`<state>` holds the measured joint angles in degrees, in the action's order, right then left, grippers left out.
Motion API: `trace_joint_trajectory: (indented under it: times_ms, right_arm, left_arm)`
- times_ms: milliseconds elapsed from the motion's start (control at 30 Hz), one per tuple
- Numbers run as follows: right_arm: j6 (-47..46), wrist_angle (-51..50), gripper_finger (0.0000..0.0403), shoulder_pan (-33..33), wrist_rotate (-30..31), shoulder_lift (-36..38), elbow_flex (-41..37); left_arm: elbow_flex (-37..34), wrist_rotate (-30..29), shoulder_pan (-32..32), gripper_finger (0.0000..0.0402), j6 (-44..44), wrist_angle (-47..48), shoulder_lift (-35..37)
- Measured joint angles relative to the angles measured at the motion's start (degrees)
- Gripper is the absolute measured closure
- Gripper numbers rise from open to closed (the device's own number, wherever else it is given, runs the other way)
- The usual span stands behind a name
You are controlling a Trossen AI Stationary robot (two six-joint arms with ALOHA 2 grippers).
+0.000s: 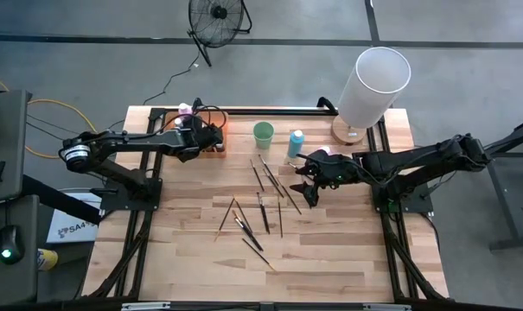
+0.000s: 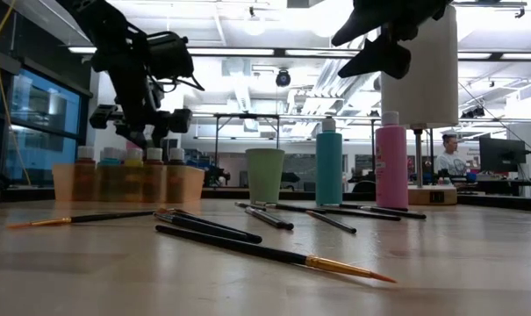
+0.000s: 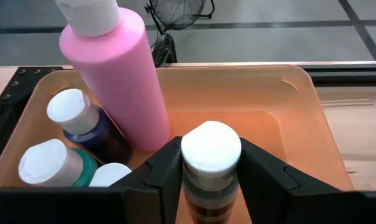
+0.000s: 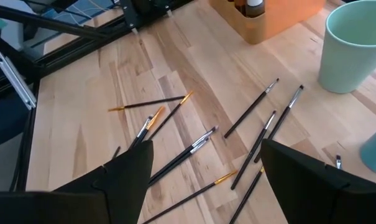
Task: Pick & Place Paint Supplies
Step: Put the gray paint bottle into the orange bin
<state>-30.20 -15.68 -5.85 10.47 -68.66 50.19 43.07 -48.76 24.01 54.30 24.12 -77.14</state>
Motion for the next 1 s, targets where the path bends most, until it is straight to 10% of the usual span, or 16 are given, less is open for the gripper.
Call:
trace_joint_trajectory:
  times_ms: [1000]
  right_arm:
    - [0.47,-0.04,0.0112,-0.02,-0.16,0.0,0.0]
  left_arm:
    - [0.13,3.29,-0.02,0.0194,0.02,1.71,0.0]
